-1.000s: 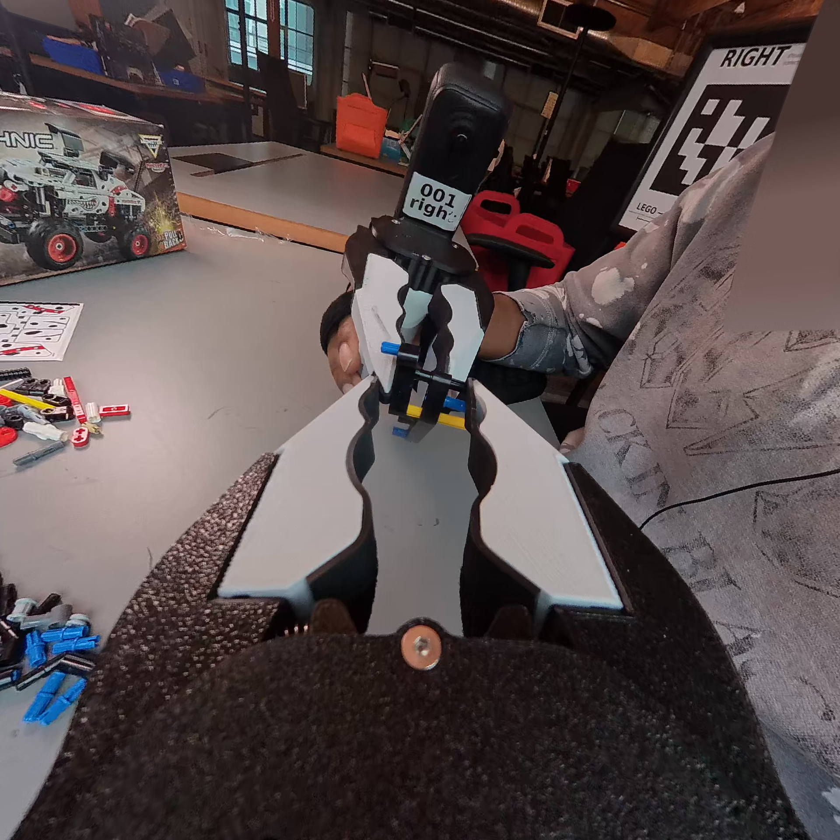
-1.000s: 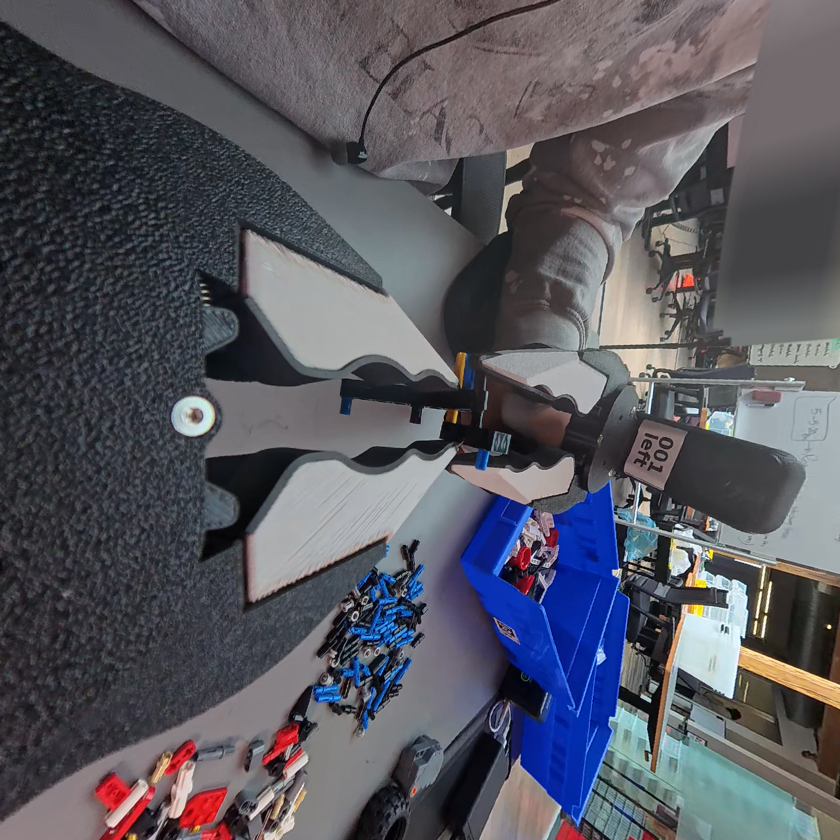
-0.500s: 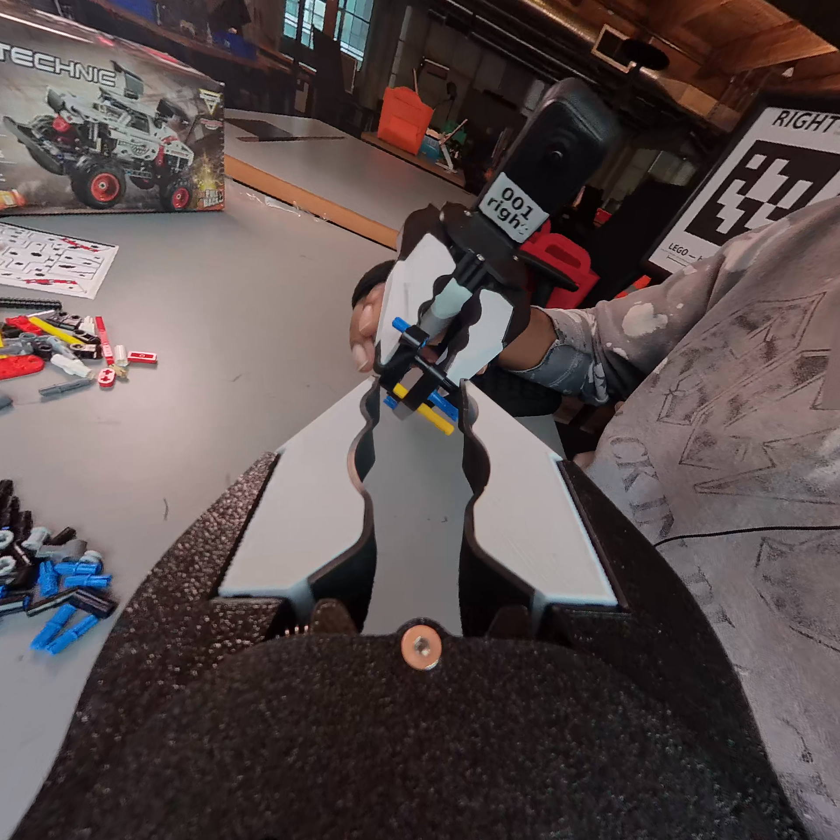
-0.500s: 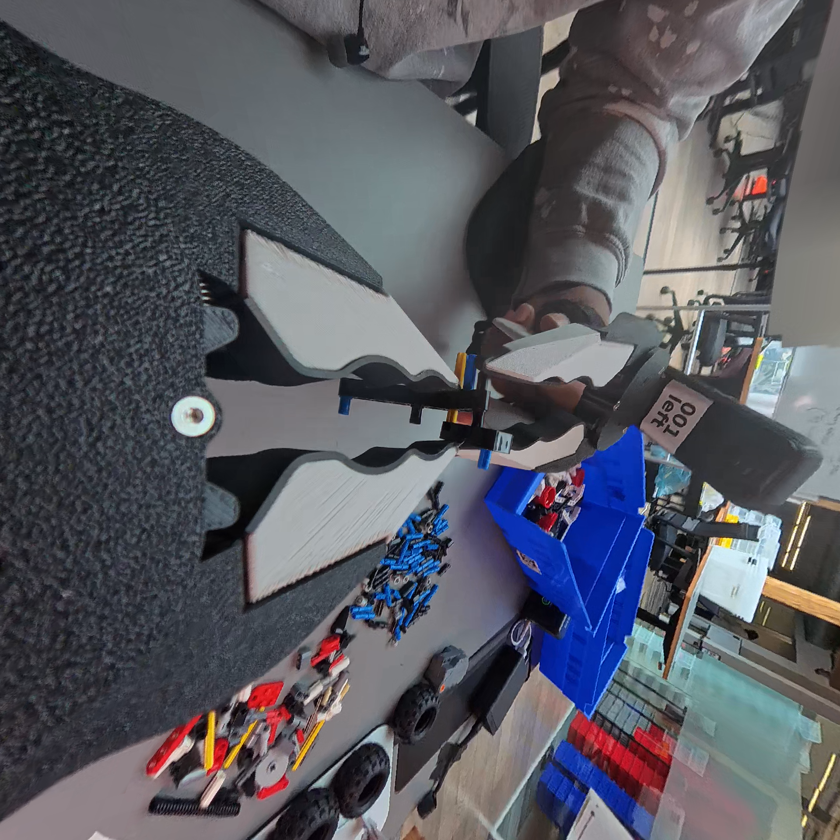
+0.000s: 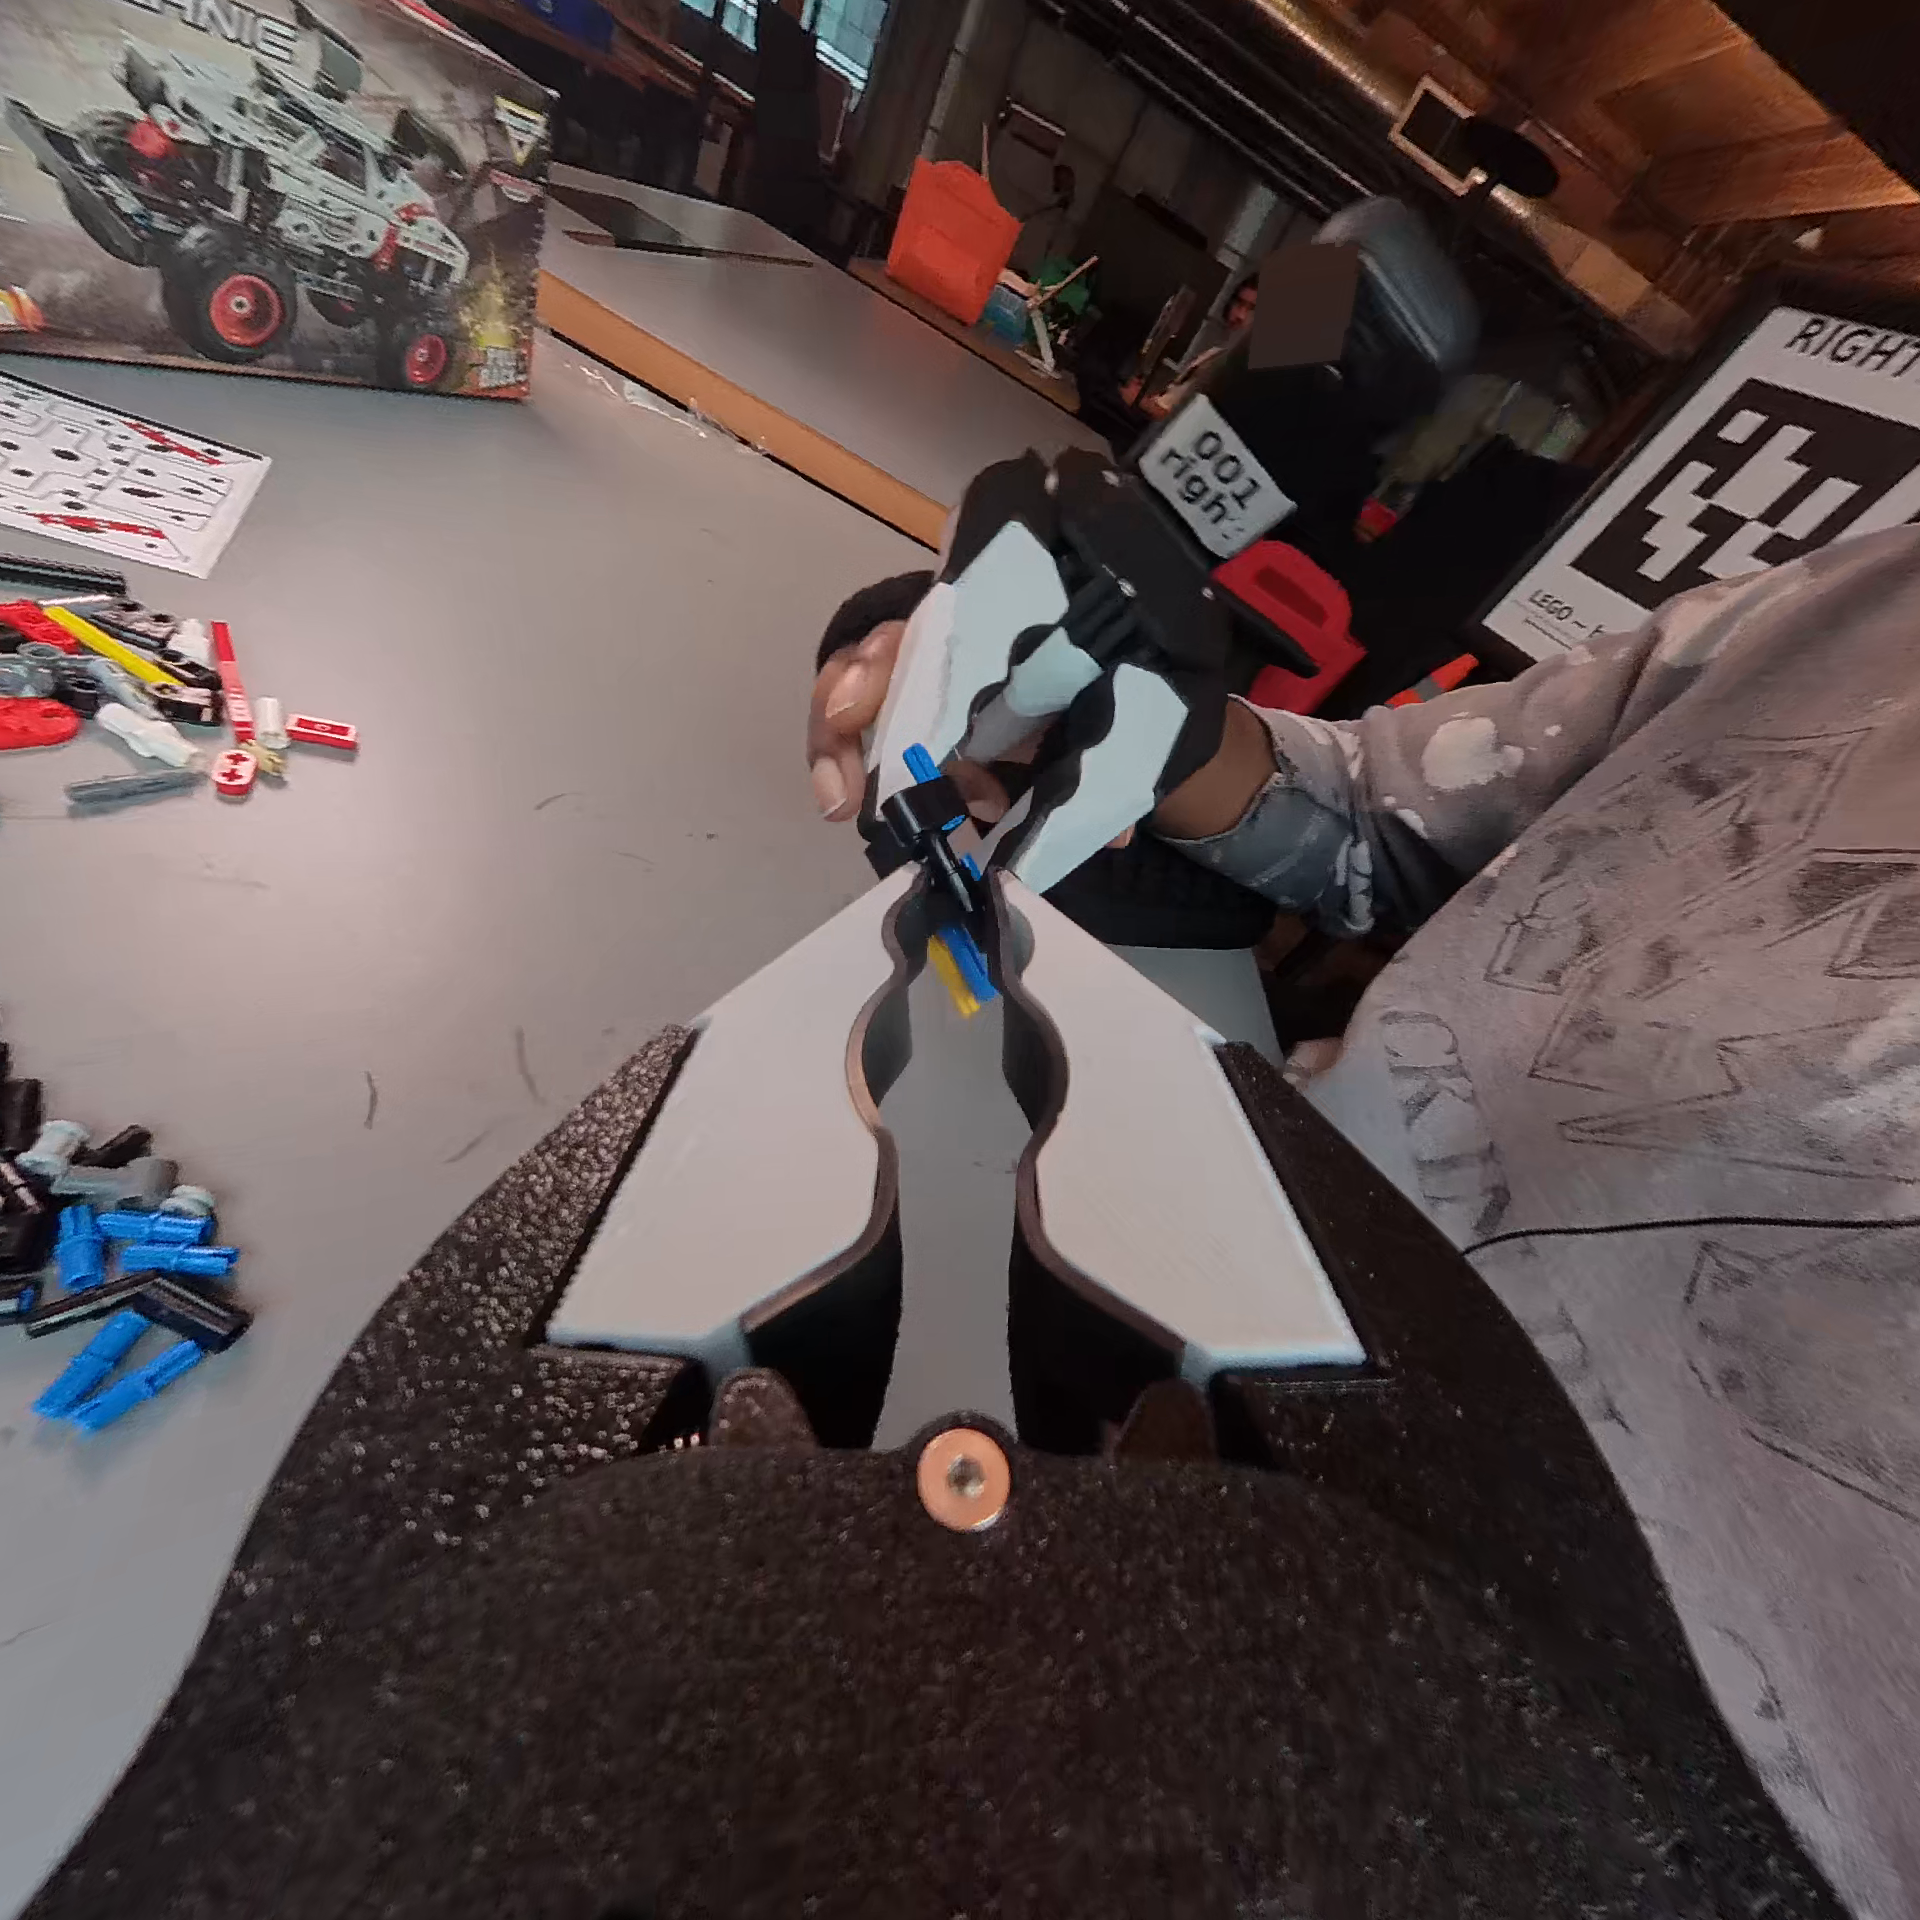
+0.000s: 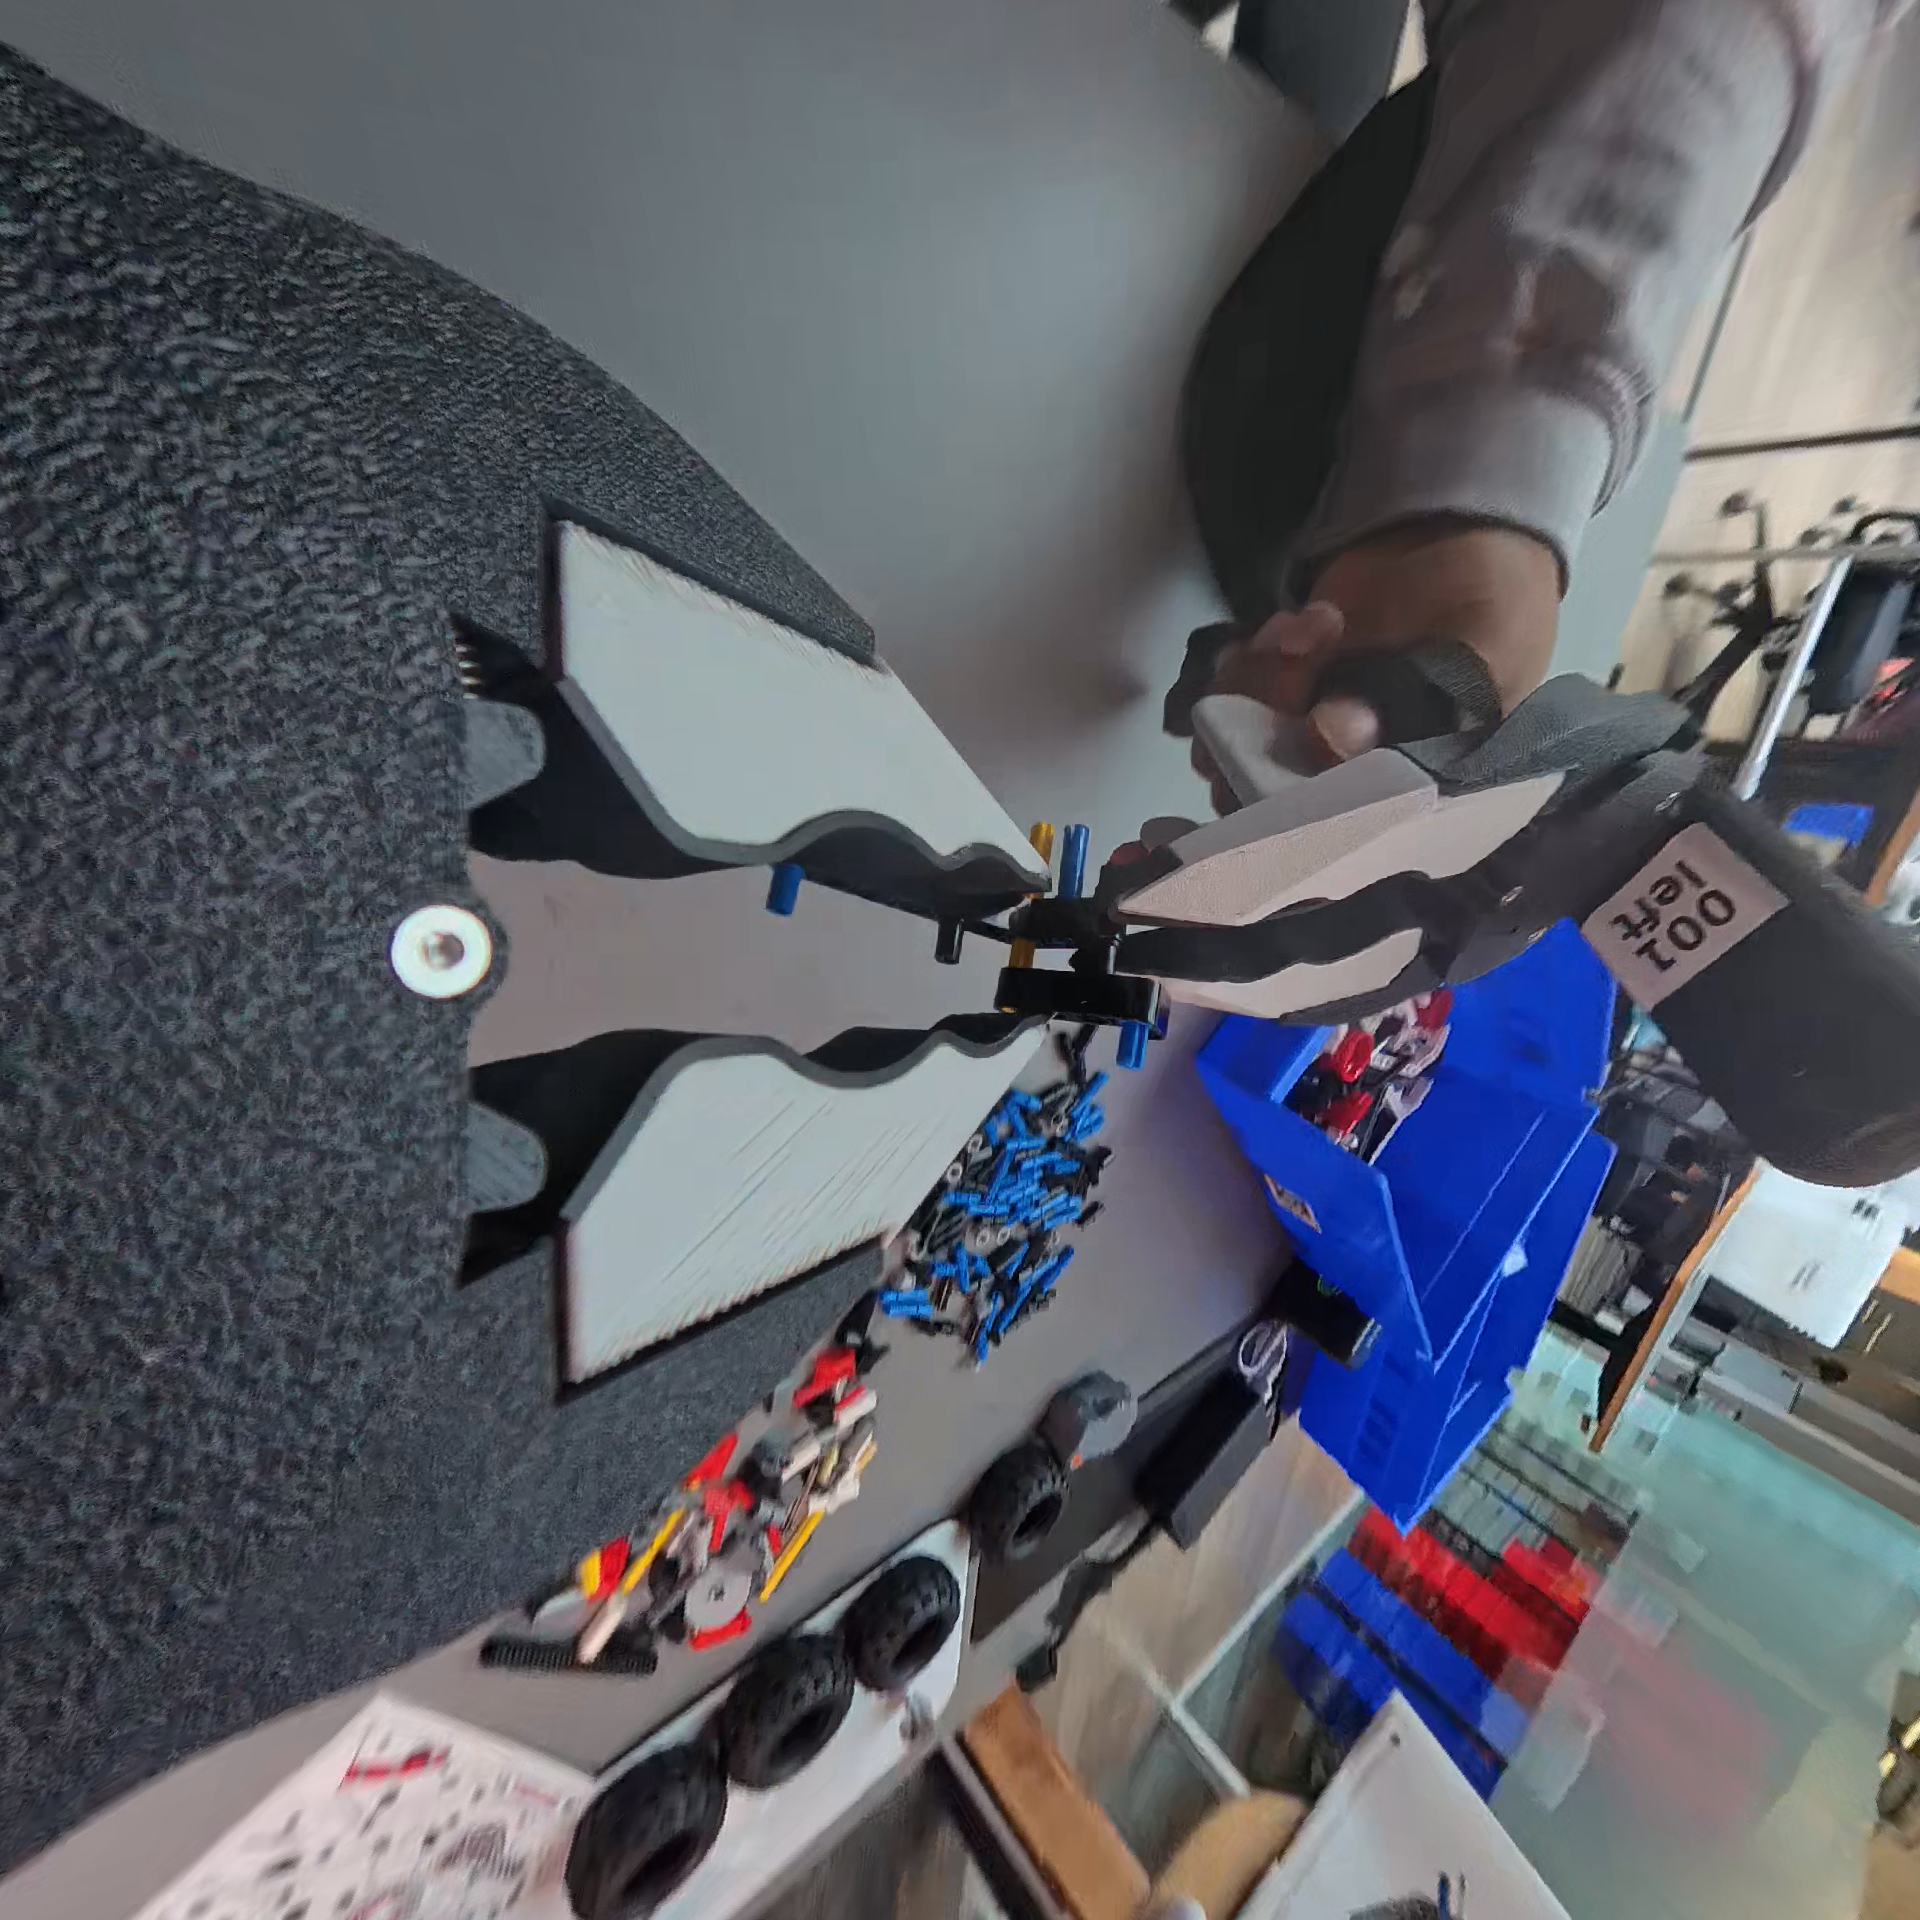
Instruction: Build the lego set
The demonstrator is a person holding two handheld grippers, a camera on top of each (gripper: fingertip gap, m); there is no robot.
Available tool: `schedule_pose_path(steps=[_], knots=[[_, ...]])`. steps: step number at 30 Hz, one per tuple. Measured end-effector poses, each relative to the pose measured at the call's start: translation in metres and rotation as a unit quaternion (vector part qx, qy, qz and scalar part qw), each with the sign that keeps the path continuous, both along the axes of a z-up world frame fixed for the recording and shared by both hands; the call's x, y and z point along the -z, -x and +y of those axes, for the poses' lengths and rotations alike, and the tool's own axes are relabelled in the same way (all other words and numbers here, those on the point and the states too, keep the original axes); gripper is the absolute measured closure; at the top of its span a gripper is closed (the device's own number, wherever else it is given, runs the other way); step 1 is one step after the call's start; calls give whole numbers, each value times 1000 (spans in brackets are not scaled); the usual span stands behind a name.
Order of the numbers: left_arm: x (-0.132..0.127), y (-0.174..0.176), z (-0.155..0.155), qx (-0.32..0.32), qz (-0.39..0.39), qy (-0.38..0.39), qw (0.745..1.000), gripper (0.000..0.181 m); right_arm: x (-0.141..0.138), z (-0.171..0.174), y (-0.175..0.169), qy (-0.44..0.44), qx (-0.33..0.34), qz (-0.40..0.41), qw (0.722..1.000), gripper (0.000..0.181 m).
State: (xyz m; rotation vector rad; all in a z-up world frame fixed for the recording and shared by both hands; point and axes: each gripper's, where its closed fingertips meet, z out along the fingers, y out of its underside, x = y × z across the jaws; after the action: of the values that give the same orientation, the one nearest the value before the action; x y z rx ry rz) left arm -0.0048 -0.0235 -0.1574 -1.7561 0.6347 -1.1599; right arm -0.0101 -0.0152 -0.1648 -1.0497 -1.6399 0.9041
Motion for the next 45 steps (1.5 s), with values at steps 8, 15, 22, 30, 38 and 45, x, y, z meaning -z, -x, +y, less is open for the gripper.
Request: schedule_pose_path(steps=[8,15,22,30,38,45], knots=[[9,-16,-28,106,19,-1,994,174,1,-30,-15,217,-144,-16,965,171],[-10,-5,-7,37,-56,3,998,171,-14,-14,-9,286,-111,27,951,174],[-16,2,3,-17,-42,-37,998,175,-32,1,-3,355,-83,88,927,174],[-19,-2,0,-26,-13,-57,998,175,-36,-4,-6,335,-99,107,931,174],[-17,-12,-13,-5,63,-101,993,175,-33,-20,-10,330,-151,103,926,174],[7,-14,-28,44,164,-95,981,175,-13,-36,-10,291,-177,39,940,174]])
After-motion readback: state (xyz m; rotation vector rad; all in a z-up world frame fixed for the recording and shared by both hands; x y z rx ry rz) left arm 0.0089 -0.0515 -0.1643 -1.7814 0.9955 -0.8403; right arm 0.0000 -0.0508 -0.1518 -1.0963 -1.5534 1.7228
